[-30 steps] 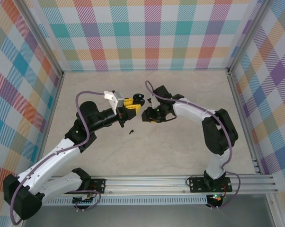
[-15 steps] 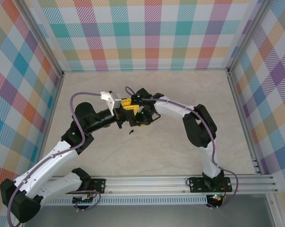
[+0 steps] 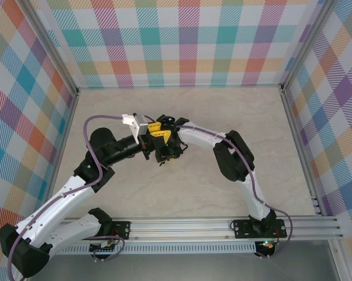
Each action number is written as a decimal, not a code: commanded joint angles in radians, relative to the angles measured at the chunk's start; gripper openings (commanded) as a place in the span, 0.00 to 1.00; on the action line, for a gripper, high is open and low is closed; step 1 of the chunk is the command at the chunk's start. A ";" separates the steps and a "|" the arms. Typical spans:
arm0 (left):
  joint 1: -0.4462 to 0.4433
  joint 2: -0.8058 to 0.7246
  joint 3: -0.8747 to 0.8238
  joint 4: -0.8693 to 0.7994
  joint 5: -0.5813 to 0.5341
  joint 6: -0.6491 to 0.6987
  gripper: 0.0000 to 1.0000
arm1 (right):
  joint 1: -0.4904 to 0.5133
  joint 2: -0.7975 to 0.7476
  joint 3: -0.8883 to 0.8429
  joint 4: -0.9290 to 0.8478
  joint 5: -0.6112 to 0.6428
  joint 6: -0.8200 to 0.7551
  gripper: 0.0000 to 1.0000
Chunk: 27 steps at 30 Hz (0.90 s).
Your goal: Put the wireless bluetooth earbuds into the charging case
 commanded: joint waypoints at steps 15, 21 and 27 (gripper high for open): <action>-0.012 0.003 0.043 0.013 0.024 -0.010 0.02 | -0.004 0.015 0.018 -0.134 0.230 -0.017 0.32; -0.012 0.006 0.048 0.012 0.025 -0.010 0.02 | -0.037 -0.020 -0.021 -0.152 0.277 -0.062 0.32; -0.012 0.007 0.048 0.013 0.026 -0.009 0.02 | -0.064 -0.048 -0.050 -0.165 0.304 -0.102 0.35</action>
